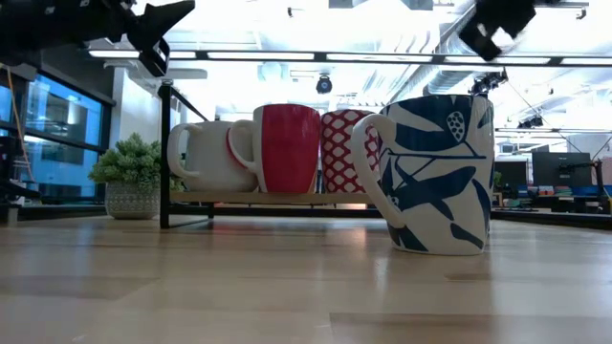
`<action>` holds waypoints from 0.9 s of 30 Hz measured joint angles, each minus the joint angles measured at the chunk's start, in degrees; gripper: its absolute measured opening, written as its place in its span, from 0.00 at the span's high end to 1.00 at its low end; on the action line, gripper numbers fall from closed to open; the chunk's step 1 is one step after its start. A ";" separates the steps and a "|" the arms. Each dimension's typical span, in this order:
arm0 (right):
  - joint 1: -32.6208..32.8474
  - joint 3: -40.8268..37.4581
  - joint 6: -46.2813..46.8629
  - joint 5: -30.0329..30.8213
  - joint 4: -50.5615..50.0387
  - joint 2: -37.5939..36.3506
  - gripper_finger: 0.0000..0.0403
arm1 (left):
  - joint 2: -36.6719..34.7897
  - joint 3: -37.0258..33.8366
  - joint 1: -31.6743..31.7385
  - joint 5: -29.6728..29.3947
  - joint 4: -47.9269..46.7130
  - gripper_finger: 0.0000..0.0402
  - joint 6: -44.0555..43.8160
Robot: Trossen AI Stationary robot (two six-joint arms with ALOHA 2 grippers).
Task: Place coffee mugs
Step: Put the blue patterned mug on the shelf
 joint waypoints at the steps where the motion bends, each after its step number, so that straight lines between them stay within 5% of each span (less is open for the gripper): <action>1: 0.00 2.42 -1.51 -0.05 -1.19 1.50 0.76 | 0.00 -0.01 0.00 0.01 -0.30 0.68 0.00; 13: -2.87 23.13 -1.74 2.95 -26.75 18.53 0.73 | 0.00 -0.04 -0.41 0.40 -1.98 0.68 -0.07; 27: -9.17 24.56 -0.23 -0.87 -29.62 29.53 0.58 | 0.00 -0.04 -4.43 0.43 -2.47 0.68 2.40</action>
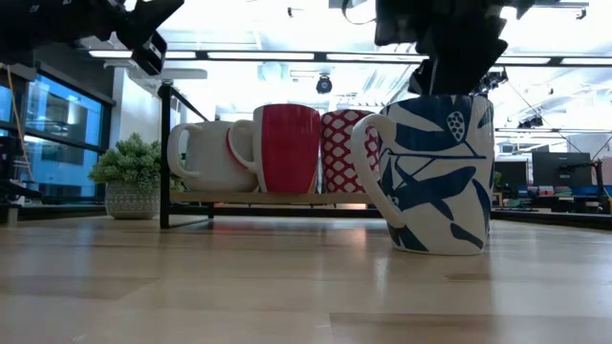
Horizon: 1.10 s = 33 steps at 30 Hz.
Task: Place coffee mugs
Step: Put the blue patterned mug on the shelf
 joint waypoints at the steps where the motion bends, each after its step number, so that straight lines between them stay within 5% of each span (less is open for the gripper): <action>1: -0.09 0.00 0.01 -0.01 0.09 0.26 0.58 | 0.00 0.00 -0.17 -0.01 0.01 0.68 0.08; 21: -1.27 -0.06 2.30 1.52 1.85 5.68 0.60 | 0.00 -0.02 -0.48 -0.20 -0.48 0.68 0.16; 33: -2.87 -0.13 4.98 -2.10 3.54 5.68 0.97 | 0.00 -0.02 -0.48 -0.20 -3.22 0.68 0.14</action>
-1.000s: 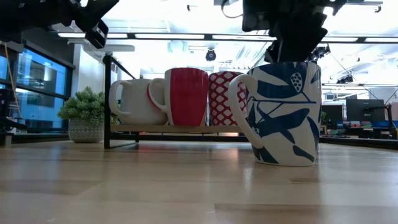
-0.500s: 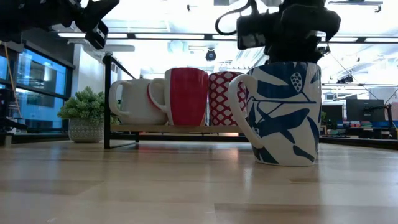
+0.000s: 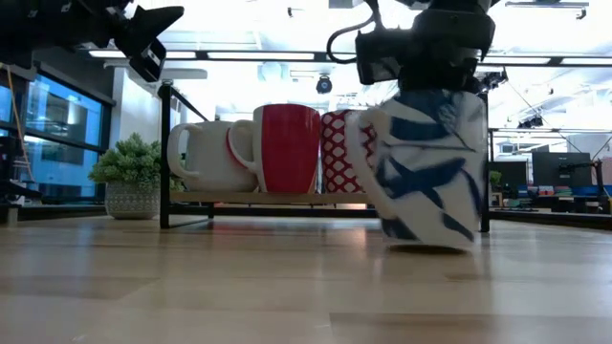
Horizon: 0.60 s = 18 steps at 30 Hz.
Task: Place coffee mugs
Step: Put the blue patterned mug on the shelf
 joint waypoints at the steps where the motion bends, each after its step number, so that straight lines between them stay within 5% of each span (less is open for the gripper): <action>1: 0.00 -0.02 0.28 -0.24 0.94 0.02 0.98 | 0.00 0.00 0.00 0.00 -0.02 0.68 0.01; 9: 0.02 2.45 4.97 -1.96 2.50 -1.00 0.99 | 0.00 0.00 0.00 0.00 -1.46 0.68 -0.01; 18: -0.10 23.08 4.79 7.74 -20.24 -1.37 1.00 | 0.00 0.00 0.00 0.02 -4.14 0.68 -0.01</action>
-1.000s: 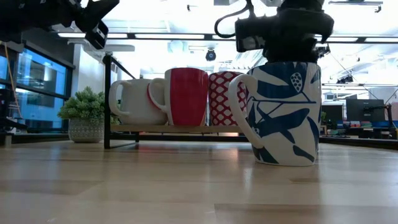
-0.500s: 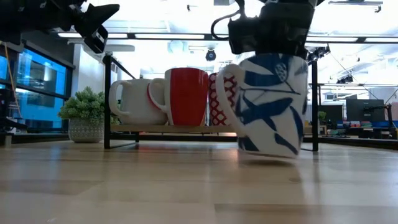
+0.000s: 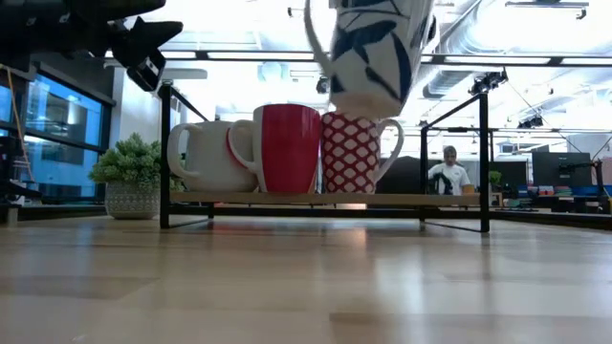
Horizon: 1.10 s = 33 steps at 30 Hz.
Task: Place coffee mugs
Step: Put the blue patterned mug on the shelf
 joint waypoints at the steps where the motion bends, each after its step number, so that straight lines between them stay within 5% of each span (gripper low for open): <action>1: -0.20 2.75 0.82 2.08 -3.88 0.08 1.00 | 0.00 0.00 0.00 0.00 0.11 0.68 0.00; 6: -1.89 14.24 9.71 12.05 -18.39 -0.04 1.00 | 0.00 0.00 0.00 0.00 0.13 0.68 0.00; 11: -5.28 19.77 17.03 17.71 -22.78 -0.07 1.00 | 0.00 0.00 0.04 0.00 0.11 0.68 0.00; 25: -26.13 19.97 25.29 16.48 -27.93 0.77 1.00 | 0.00 0.00 0.07 0.00 0.11 0.68 0.00; 33: -31.55 19.81 22.78 13.58 -30.84 5.91 1.00 | -0.19 0.00 0.07 0.04 0.11 0.68 0.00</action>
